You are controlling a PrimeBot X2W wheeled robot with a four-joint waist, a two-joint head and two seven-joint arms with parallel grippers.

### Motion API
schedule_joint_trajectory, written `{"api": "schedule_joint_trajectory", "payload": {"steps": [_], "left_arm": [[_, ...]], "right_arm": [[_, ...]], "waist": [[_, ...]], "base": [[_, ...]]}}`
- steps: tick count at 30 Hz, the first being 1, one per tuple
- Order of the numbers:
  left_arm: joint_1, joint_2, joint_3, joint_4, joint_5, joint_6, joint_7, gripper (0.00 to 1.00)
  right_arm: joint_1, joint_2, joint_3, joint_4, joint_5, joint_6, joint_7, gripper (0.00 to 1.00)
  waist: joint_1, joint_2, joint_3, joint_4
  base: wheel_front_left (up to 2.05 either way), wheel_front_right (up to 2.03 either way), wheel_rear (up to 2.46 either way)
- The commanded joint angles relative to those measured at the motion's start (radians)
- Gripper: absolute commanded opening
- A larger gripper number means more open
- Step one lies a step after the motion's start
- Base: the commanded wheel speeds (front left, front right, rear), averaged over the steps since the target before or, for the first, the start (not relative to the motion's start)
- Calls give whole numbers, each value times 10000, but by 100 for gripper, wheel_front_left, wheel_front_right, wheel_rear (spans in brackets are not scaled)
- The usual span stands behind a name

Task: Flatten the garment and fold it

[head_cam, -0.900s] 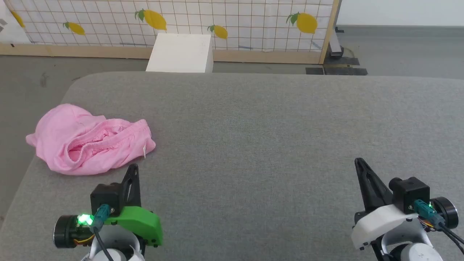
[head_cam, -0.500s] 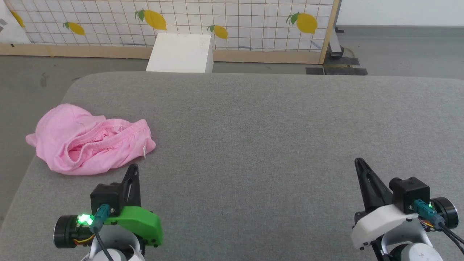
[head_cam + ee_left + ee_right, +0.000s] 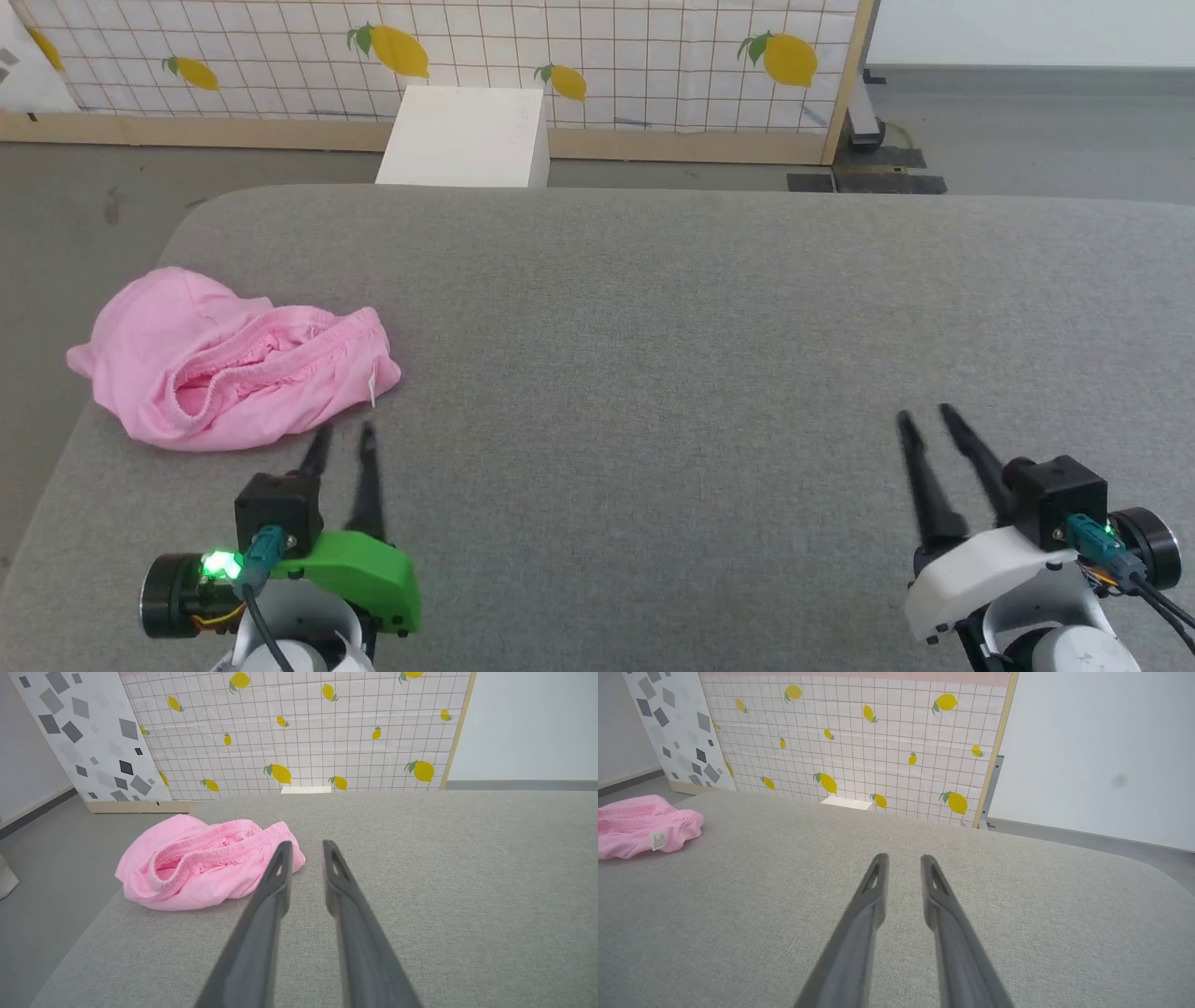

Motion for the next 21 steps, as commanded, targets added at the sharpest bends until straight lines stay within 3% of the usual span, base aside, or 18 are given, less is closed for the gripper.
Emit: {"api": "schedule_joint_trajectory", "payload": {"steps": [1,21], "left_arm": [[6,-1,-27,20,-47,10,-43,100],[-8,-6,-302,282,-483,188,-458,100]], "right_arm": [[14,2,-14,22,52,0,-43,100],[91,6,-179,293,364,-3,-461,100]], "waist": [[0,-1,0,1],[0,-1,-34,289]], "base": [[0,0,0],[0,0,0]]}}
